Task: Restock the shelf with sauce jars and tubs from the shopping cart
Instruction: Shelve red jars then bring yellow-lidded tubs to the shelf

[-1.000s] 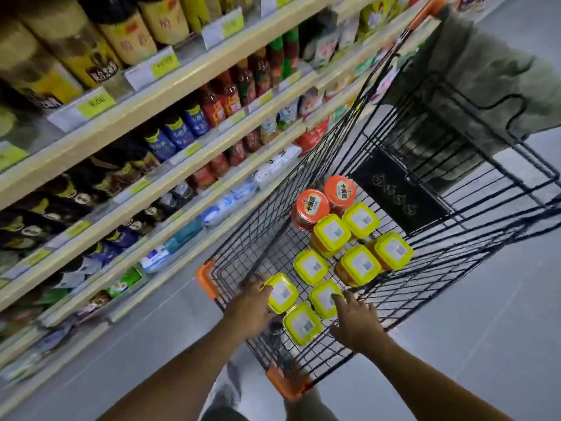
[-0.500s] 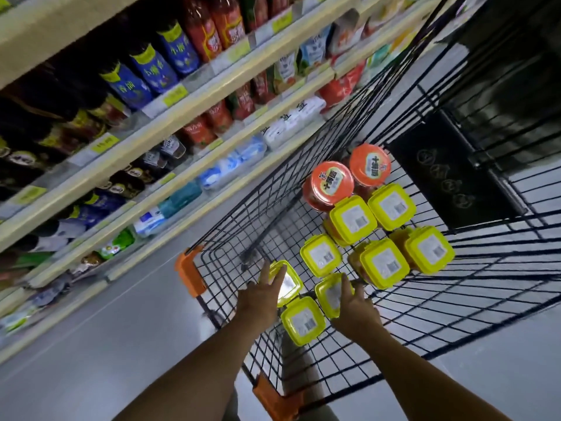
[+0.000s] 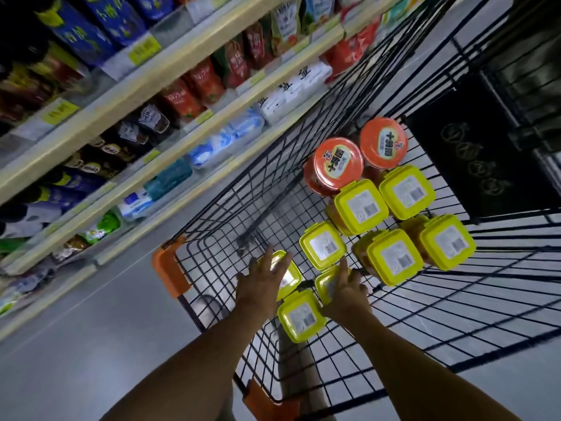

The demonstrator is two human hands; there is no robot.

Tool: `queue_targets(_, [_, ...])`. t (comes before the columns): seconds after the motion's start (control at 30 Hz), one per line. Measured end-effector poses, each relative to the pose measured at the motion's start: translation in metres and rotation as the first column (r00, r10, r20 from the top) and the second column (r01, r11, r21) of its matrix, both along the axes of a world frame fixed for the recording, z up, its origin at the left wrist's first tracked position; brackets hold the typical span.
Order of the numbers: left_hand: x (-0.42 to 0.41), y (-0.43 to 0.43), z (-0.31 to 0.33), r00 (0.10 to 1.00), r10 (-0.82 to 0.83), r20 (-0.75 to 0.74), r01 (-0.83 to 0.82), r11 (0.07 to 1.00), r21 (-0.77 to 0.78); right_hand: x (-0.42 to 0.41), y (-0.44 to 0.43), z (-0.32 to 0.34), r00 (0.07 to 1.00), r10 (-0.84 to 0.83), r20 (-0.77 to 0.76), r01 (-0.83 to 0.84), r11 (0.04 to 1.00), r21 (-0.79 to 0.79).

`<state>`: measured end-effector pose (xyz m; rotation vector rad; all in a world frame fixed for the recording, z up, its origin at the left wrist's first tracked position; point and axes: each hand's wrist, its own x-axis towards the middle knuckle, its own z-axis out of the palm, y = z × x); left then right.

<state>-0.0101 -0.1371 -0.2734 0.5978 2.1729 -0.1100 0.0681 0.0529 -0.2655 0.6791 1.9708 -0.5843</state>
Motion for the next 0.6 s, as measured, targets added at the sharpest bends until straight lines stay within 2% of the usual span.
queue_targets(0.2, [-0.004, 0.001, -0.007, 1.0, -0.023, 0.0, 0.023, 0.999, 0.045, 0.0, -0.007, -0.001, 0.993, 0.113, -0.016, -0.112, 0.992, 0.065])
queue_targets(0.37, [-0.006, -0.001, -0.003, 1.0, 0.017, 0.012, -0.018, 0.996, 0.086, -0.004, -0.007, 0.005, 0.995, 0.1, -0.02, -0.097, 0.988, 0.123])
queue_targets(0.6, [-0.017, -0.009, 0.03, 0.999, 0.028, 0.021, -0.029, 0.997, 0.072, -0.009, 0.008, 0.025, 0.991, 0.136, 0.005, -0.136, 0.985, 0.109])
